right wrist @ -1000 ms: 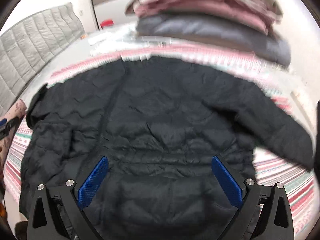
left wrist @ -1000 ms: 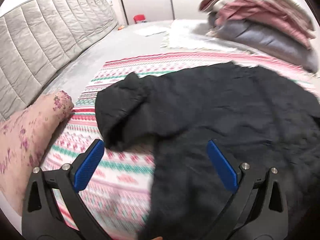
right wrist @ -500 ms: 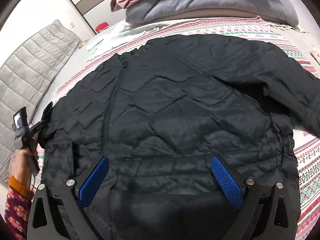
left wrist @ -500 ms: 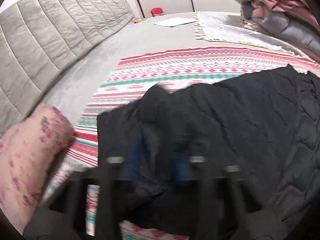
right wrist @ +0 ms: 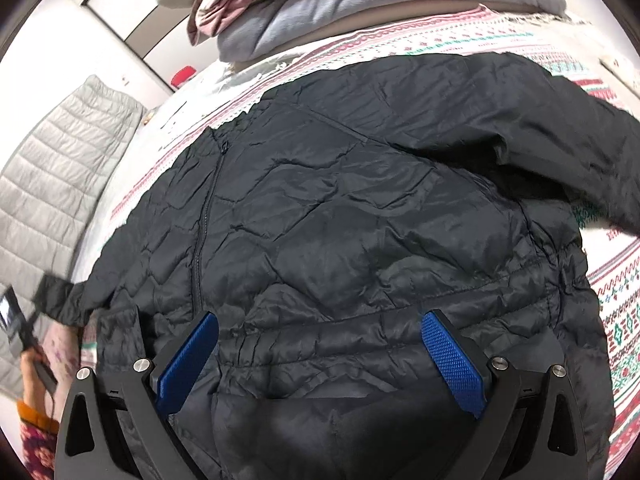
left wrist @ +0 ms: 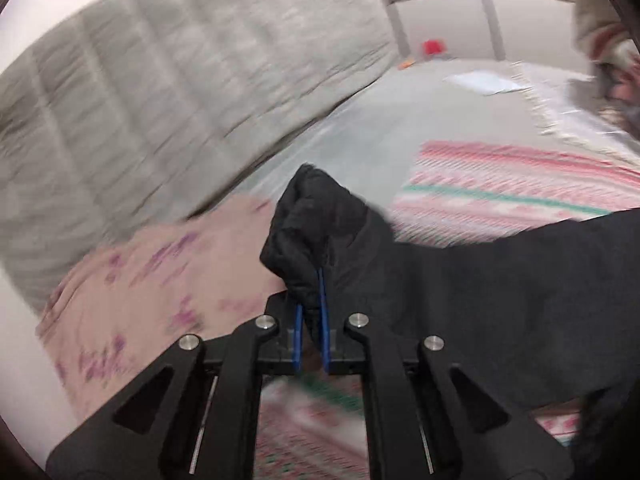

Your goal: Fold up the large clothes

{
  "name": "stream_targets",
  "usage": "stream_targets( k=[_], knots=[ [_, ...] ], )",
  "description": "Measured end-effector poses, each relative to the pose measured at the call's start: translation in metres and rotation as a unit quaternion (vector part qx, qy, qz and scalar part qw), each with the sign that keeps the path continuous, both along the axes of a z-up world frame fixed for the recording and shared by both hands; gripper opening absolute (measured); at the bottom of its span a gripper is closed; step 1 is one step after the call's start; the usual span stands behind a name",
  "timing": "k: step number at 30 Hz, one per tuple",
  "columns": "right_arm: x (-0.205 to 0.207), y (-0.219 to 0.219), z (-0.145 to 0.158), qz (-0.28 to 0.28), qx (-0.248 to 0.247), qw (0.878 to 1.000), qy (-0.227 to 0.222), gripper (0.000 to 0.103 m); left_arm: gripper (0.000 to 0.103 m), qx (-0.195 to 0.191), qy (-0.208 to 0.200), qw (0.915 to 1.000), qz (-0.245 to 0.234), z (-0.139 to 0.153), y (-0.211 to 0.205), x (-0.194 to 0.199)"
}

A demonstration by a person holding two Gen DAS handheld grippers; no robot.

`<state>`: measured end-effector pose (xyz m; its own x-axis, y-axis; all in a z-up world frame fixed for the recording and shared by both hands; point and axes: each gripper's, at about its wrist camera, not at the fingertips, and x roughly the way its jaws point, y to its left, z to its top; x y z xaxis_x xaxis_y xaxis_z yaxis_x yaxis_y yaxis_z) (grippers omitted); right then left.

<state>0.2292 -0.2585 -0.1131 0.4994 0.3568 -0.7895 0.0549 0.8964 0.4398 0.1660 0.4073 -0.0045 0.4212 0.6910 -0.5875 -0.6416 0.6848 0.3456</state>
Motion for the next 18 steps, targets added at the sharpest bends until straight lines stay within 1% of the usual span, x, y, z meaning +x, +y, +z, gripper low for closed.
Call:
stream_targets(
  k=[1, 2, 3, 4, 5, 6, 7, 8, 9, 10, 12, 13, 15, 16, 18],
  knots=[
    [0.001, -0.002, 0.000, -0.003, 0.001, 1.000, 0.001, 0.102, 0.021, -0.005, 0.014, 0.9994, 0.030, -0.010, 0.013, -0.006],
    [0.001, -0.003, -0.001, -0.005, 0.000, 1.000, 0.003, 0.102, 0.034, -0.008, 0.032, 0.9976, 0.060, -0.020, 0.024, -0.012],
    [0.003, -0.002, -0.001, -0.003, -0.003, 1.000, 0.007, 0.102, 0.035, -0.008, 0.043, 0.9960, 0.079, -0.026, 0.029, -0.014],
    [0.004, -0.001, -0.001, 0.003, -0.012, 1.000, 0.010, 0.102, 0.035, -0.005, 0.056, 0.9925, 0.109, -0.032, 0.038, -0.021],
    [0.004, 0.000, 0.000, 0.008, -0.025, 1.000, 0.010, 0.102, 0.038, -0.010, 0.054, 0.9917, 0.116, -0.032, 0.041, -0.024],
    [0.003, -0.003, 0.002, 0.010, -0.037, 0.999, 0.008, 0.102, 0.042, -0.030, 0.044, 0.9921, 0.114, -0.032, 0.045, -0.031],
    [0.001, -0.007, 0.004, 0.006, -0.048, 0.999, 0.005, 0.102, 0.056, -0.058, 0.027, 0.9926, 0.103, -0.030, 0.046, -0.037],
    [-0.001, -0.012, 0.006, -0.005, -0.053, 0.999, 0.002, 0.102, 0.073, -0.078, 0.014, 0.9924, 0.094, -0.027, 0.047, -0.042],
    [-0.002, -0.016, 0.007, -0.014, -0.048, 0.999, -0.001, 0.103, 0.078, -0.091, 0.002, 0.9921, 0.087, -0.024, 0.045, -0.045],
    [-0.002, -0.020, 0.008, -0.021, -0.038, 0.999, -0.003, 0.103, 0.079, -0.099, -0.015, 0.9921, 0.076, -0.018, 0.037, -0.050],
    [-0.003, -0.029, 0.009, -0.032, -0.014, 0.999, 0.001, 0.103, 0.082, -0.112, -0.030, 0.9918, 0.055, -0.010, 0.022, -0.051],
    [-0.003, -0.033, 0.008, -0.038, -0.009, 0.999, 0.005, 0.103, 0.085, -0.126, -0.036, 0.9908, 0.033, -0.006, 0.010, -0.050],
    [-0.007, -0.041, 0.008, -0.052, -0.009, 0.999, 0.009, 0.103, 0.086, -0.144, -0.043, 0.9886, 0.001, 0.000, -0.009, -0.051],
    [-0.010, -0.045, 0.008, -0.059, -0.009, 0.998, 0.011, 0.103, 0.087, -0.161, -0.045, 0.9855, -0.026, 0.000, -0.023, -0.045],
    [-0.011, -0.057, 0.009, -0.072, 0.001, 0.997, 0.014, 0.103, 0.087, -0.183, -0.041, 0.9803, -0.062, 0.000, -0.042, -0.038]
  ],
)
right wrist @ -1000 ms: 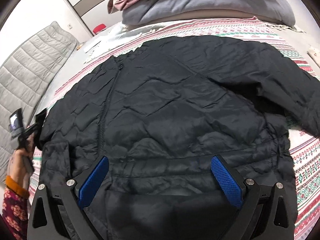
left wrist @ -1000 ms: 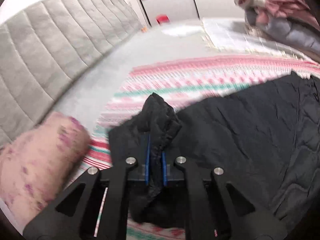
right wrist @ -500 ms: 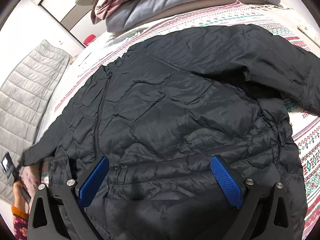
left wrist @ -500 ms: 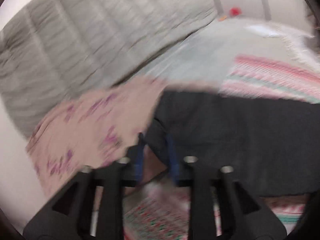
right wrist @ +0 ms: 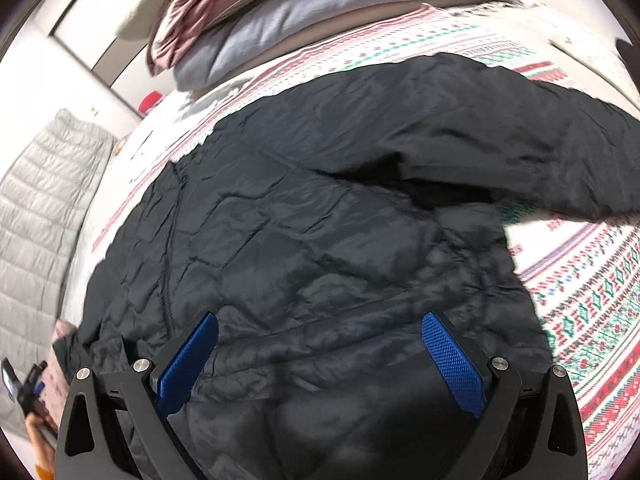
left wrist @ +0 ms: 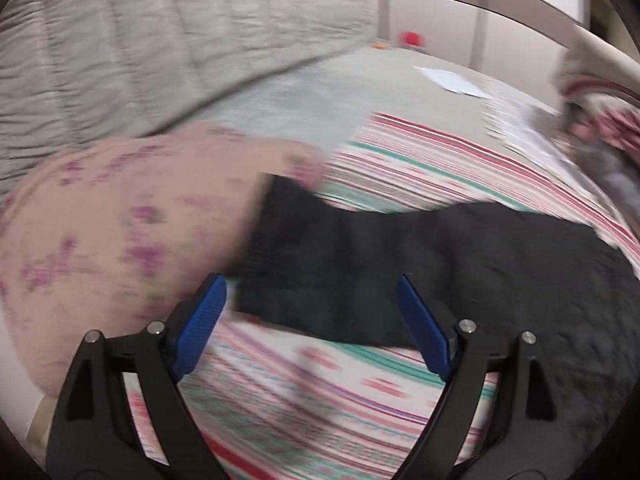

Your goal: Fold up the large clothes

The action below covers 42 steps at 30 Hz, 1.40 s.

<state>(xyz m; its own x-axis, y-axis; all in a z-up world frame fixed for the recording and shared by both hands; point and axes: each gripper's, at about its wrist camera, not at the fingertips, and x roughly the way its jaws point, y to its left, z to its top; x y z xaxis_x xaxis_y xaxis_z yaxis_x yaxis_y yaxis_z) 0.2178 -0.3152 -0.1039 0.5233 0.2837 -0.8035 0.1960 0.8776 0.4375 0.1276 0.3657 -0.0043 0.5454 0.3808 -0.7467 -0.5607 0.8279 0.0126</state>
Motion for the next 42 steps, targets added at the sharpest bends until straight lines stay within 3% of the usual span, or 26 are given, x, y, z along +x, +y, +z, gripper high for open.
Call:
stream_targets(
  k=[4, 10, 12, 15, 19, 21, 22, 23, 24, 25, 26, 27, 28, 31, 34, 35, 37, 38, 39, 41, 42],
  knots=[
    [0.013, -0.023, 0.012, -0.026, 0.002, 1.000, -0.007, 0.103, 0.087, -0.042, 0.013, 0.9929, -0.111, -0.018, -0.052, 0.048],
    [0.089, -0.030, 0.029, 0.067, -0.027, 0.997, -0.019, 0.103, 0.087, -0.025, 0.039, 0.9686, -0.244, -0.042, -0.107, 0.149],
    [0.117, -0.037, 0.031, 0.081, -0.066, 0.994, -0.021, 0.103, 0.087, -0.017, 0.047, 0.9650, -0.257, -0.047, -0.115, 0.177],
    [0.160, -0.045, 0.027, 0.085, -0.128, 0.988, -0.016, 0.103, 0.087, -0.034, 0.057, 0.9617, -0.266, -0.065, -0.121, 0.228],
    [0.211, -0.055, -0.001, 0.071, -0.142, 0.987, -0.003, 0.102, 0.087, -0.015, 0.098, 0.9666, -0.236, -0.101, -0.121, 0.265],
    [0.228, -0.053, -0.023, 0.058, -0.167, 0.984, 0.022, 0.100, 0.088, -0.019, 0.089, 0.9689, -0.230, -0.108, -0.117, 0.266],
    [0.234, -0.050, -0.034, 0.055, -0.187, 0.980, 0.035, 0.096, 0.081, -0.026, 0.081, 0.9705, -0.226, -0.108, -0.118, 0.265],
    [0.235, -0.044, -0.040, 0.052, -0.203, 0.977, 0.036, 0.094, 0.067, -0.033, 0.075, 0.9690, -0.233, -0.108, -0.121, 0.261],
    [0.233, -0.038, -0.041, 0.054, -0.214, 0.975, 0.026, 0.082, 0.059, -0.033, 0.073, 0.9679, -0.238, -0.107, -0.124, 0.261],
    [0.229, -0.029, -0.039, 0.064, -0.227, 0.972, 0.012, 0.059, 0.034, -0.037, 0.068, 0.9653, -0.249, -0.105, -0.130, 0.256],
    [0.224, -0.020, -0.036, 0.080, -0.237, 0.968, -0.008, 0.045, 0.019, -0.043, 0.065, 0.9636, -0.256, -0.104, -0.133, 0.254],
    [0.222, -0.014, -0.034, 0.089, -0.240, 0.967, -0.016, 0.022, 0.016, -0.047, 0.063, 0.9629, -0.258, -0.102, -0.137, 0.252],
    [0.219, -0.007, -0.032, 0.099, -0.241, 0.965, -0.023, 0.014, 0.013, -0.035, 0.063, 0.9651, -0.252, -0.100, -0.142, 0.252],
    [0.219, 0.003, -0.028, 0.091, -0.278, 0.955, -0.042, 0.009, 0.011, -0.022, 0.035, 0.9741, -0.222, -0.089, -0.142, 0.256],
    [0.236, 0.004, -0.018, 0.059, -0.308, 0.947, -0.071, 0.008, 0.012, -0.014, -0.014, 0.9816, -0.190, -0.074, -0.136, 0.271],
    [0.246, 0.004, -0.015, 0.044, -0.321, 0.943, -0.078, 0.008, 0.017, -0.008, -0.020, 0.9834, -0.180, -0.072, -0.136, 0.275],
    [0.257, 0.004, -0.010, 0.031, -0.330, 0.939, -0.091, 0.013, 0.028, 0.021, 0.003, 0.9881, -0.152, -0.073, -0.140, 0.288],
    [0.263, 0.002, -0.009, 0.027, -0.319, 0.944, -0.086, 0.016, 0.034, 0.029, 0.024, 0.9884, -0.147, -0.074, -0.143, 0.290],
    [0.271, -0.002, -0.008, 0.019, -0.312, 0.947, -0.072, 0.022, 0.040, 0.031, 0.034, 0.9877, -0.150, -0.073, -0.147, 0.289],
    [0.262, -0.008, -0.002, 0.018, -0.294, 0.953, -0.070, 0.041, 0.077, 0.030, 0.027, 0.9836, -0.176, -0.065, -0.154, 0.278],
    [0.254, -0.012, 0.000, 0.022, -0.293, 0.953, -0.078, 0.059, 0.082, 0.033, 0.016, 0.9815, -0.188, -0.060, -0.157, 0.266]
  ],
)
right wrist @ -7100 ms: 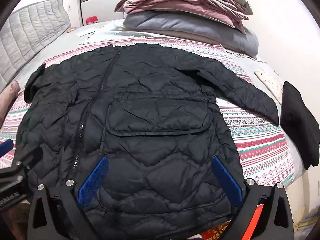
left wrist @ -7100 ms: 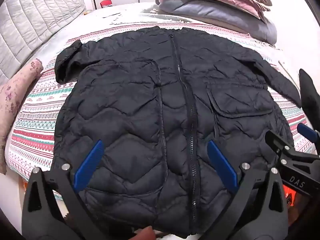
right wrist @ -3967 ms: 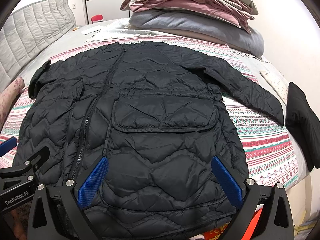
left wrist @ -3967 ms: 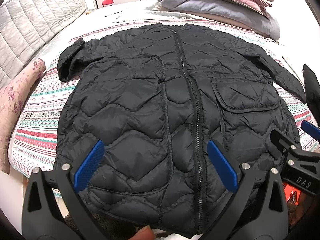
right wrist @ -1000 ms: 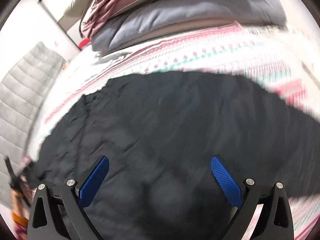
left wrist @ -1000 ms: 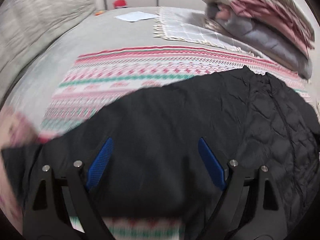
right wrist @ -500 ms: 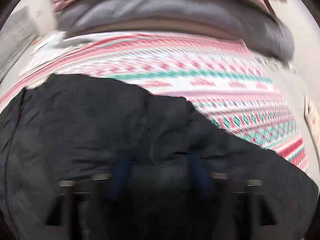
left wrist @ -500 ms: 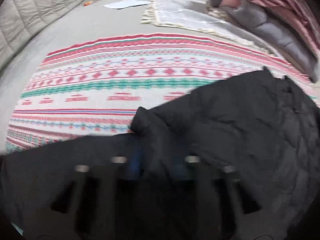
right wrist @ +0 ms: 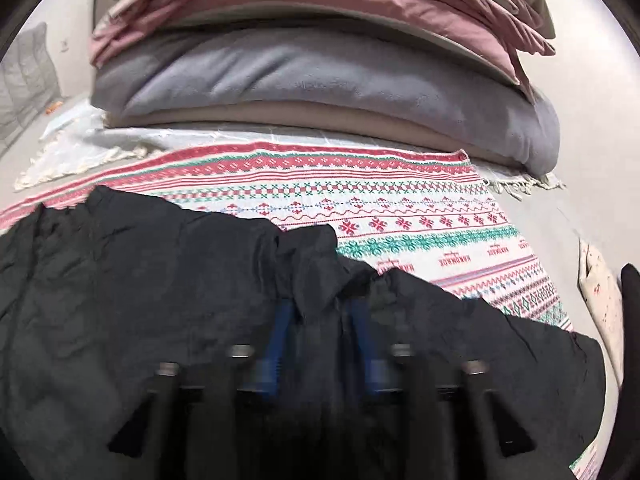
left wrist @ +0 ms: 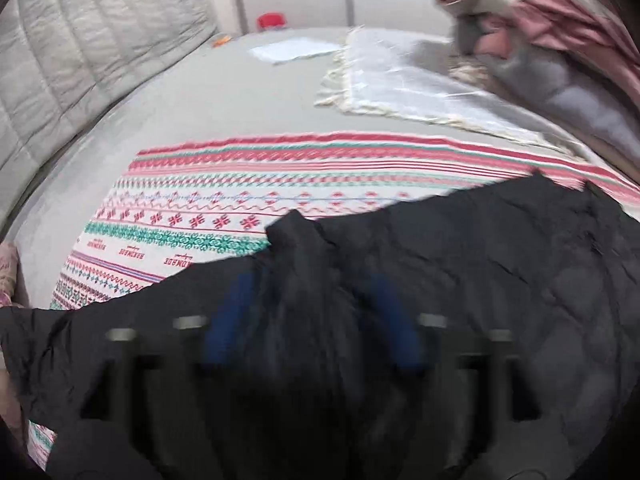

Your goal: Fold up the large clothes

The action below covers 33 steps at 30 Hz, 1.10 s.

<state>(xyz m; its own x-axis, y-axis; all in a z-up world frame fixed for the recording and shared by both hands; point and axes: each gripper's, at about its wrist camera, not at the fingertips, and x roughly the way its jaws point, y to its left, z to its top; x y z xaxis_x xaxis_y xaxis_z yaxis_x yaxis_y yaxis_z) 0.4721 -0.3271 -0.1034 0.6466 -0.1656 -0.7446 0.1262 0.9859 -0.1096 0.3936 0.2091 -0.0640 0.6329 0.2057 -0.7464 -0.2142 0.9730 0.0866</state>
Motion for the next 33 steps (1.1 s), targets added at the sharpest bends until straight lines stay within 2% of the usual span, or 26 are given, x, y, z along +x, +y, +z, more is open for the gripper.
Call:
stream_targets(
  k=[1, 3, 5, 8, 10, 11, 12, 13, 14, 15, 16, 17, 19, 21, 23, 26, 30, 32, 33],
  knots=[
    [-0.012, -0.006, 0.004, 0.003, -0.007, 1.000, -0.011, 0.069, 0.084, 0.004, -0.012, 0.9999, -0.009, 0.006, -0.002, -0.013],
    [-0.036, -0.026, 0.011, -0.007, -0.025, 0.999, -0.029, 0.076, 0.084, 0.000, -0.012, 0.9998, -0.013, 0.013, -0.004, -0.034],
    [-0.055, -0.050, 0.013, -0.027, -0.019, 0.999, -0.027, 0.077, 0.084, -0.027, -0.004, 0.9996, -0.010, 0.019, -0.003, -0.055],
    [-0.082, -0.107, 0.005, -0.088, 0.013, 0.996, -0.011, 0.077, 0.087, -0.083, -0.018, 0.9963, -0.006, 0.025, -0.006, -0.088],
    [-0.095, -0.141, -0.009, -0.121, 0.049, 0.991, 0.002, 0.077, 0.102, -0.116, -0.041, 0.9922, -0.020, 0.021, -0.014, -0.113],
    [-0.101, -0.154, -0.018, -0.132, 0.060, 0.989, 0.016, 0.077, 0.102, -0.113, -0.041, 0.9923, -0.029, 0.014, -0.018, -0.118],
    [-0.105, -0.170, -0.034, -0.157, 0.052, 0.985, 0.055, 0.076, 0.102, -0.098, -0.026, 0.9943, -0.033, 0.002, -0.024, -0.121],
    [-0.114, -0.185, -0.042, -0.188, 0.033, 0.979, 0.068, 0.076, 0.102, -0.076, 0.009, 0.9967, -0.025, -0.014, -0.026, -0.120],
    [-0.127, -0.197, -0.039, -0.236, 0.009, 0.970, 0.057, 0.076, 0.102, -0.064, 0.034, 0.9973, -0.014, -0.025, -0.025, -0.119],
    [-0.134, -0.205, -0.036, -0.278, -0.018, 0.958, 0.063, 0.077, 0.102, -0.061, 0.049, 0.9969, -0.002, -0.034, -0.021, -0.120],
    [-0.141, -0.213, -0.031, -0.309, -0.036, 0.948, 0.067, 0.077, 0.102, -0.076, 0.047, 0.9960, 0.008, -0.037, -0.015, -0.125],
    [-0.149, -0.221, -0.027, -0.324, -0.034, 0.943, 0.067, 0.077, 0.102, -0.091, 0.040, 0.9949, 0.017, -0.035, -0.009, -0.129],
    [-0.163, -0.234, -0.019, -0.318, 0.014, 0.946, 0.054, 0.078, 0.102, -0.125, 0.023, 0.9912, 0.036, -0.026, 0.002, -0.138],
    [-0.177, -0.245, -0.014, -0.311, 0.060, 0.948, 0.040, 0.079, 0.102, -0.139, 0.008, 0.9897, 0.032, -0.018, 0.003, -0.145],
    [-0.194, -0.253, -0.010, -0.302, 0.113, 0.946, 0.027, 0.079, 0.102, -0.134, -0.015, 0.9907, 0.017, -0.007, 0.002, -0.149],
    [-0.209, -0.244, -0.010, -0.276, 0.172, 0.946, 0.011, 0.079, 0.102, -0.106, -0.036, 0.9935, 0.022, 0.000, 0.010, -0.146],
    [-0.204, -0.216, -0.015, -0.231, 0.181, 0.956, 0.001, 0.079, 0.102, -0.096, -0.065, 0.9932, -0.006, 0.002, 0.029, -0.118],
    [-0.198, -0.204, -0.018, -0.210, 0.173, 0.962, 0.006, 0.079, 0.102, -0.089, -0.044, 0.9949, 0.018, -0.011, 0.046, -0.098],
    [-0.194, -0.196, -0.021, -0.203, 0.168, 0.965, 0.011, 0.079, 0.102, -0.072, -0.017, 0.9961, 0.048, -0.025, 0.062, -0.088]
  ],
)
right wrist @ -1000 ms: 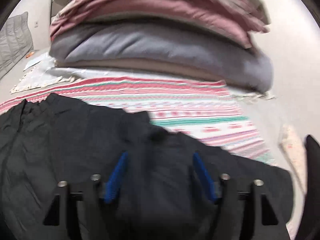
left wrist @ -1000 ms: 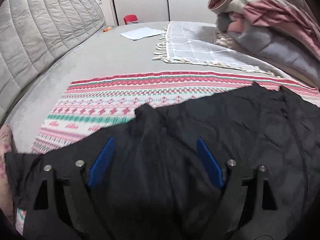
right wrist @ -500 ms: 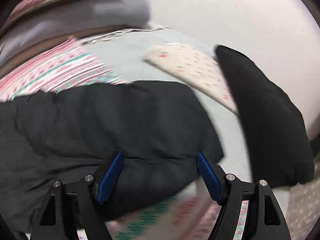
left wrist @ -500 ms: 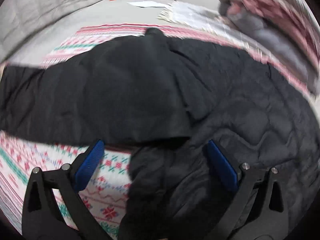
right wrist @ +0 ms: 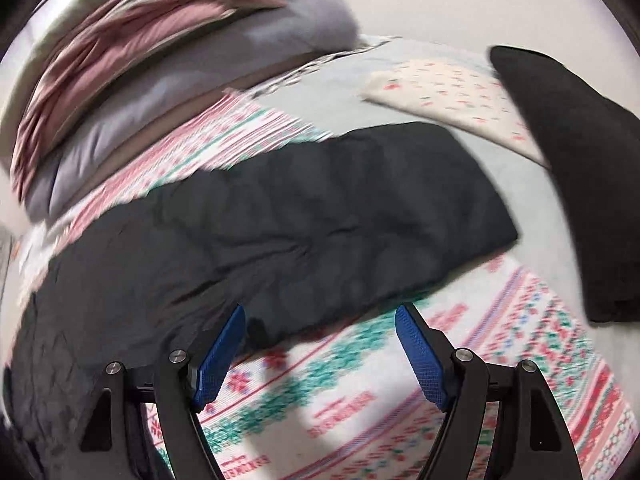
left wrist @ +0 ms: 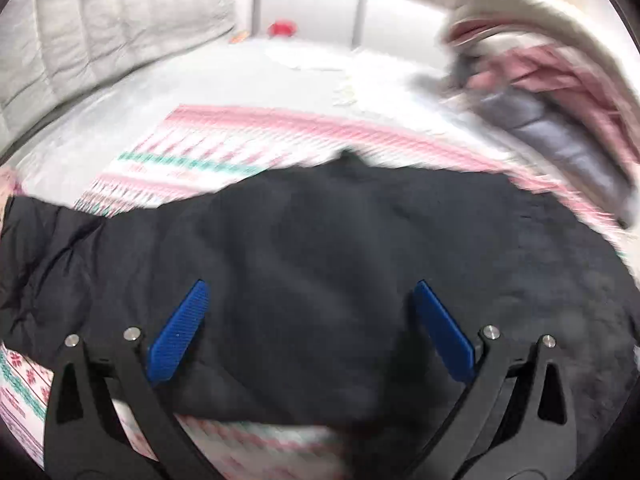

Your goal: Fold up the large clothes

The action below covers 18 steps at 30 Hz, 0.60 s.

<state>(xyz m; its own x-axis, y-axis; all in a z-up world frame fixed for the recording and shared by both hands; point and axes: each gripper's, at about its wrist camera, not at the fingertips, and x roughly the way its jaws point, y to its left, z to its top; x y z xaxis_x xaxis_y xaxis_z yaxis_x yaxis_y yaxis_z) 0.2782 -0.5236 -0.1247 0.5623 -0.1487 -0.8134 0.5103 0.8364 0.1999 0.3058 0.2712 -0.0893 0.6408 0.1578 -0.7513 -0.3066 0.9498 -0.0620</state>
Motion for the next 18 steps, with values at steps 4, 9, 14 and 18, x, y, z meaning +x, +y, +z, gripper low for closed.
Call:
stream_targets(
  k=[4, 9, 14, 18],
  knots=[
    [0.005, 0.012, -0.010, 0.012, -0.029, 0.999, 0.021, 0.079, 0.103, 0.025, 0.050, 0.9906, 0.125, -0.032, 0.069, -0.010],
    [0.007, -0.005, -0.010, -0.001, -0.041, 0.999, 0.028, 0.079, 0.102, 0.102, 0.088, 0.9662, 0.220, -0.026, 0.116, -0.040],
    [-0.010, -0.032, 0.000, -0.043, 0.016, 0.999, -0.004, 0.079, 0.102, 0.015, 0.034, 0.9802, 0.194, 0.007, 0.110, -0.073],
    [-0.024, -0.047, -0.002, -0.077, 0.068, 0.994, -0.024, 0.080, 0.102, -0.005, 0.005, 0.9910, 0.134, 0.046, 0.055, -0.085]
  ],
)
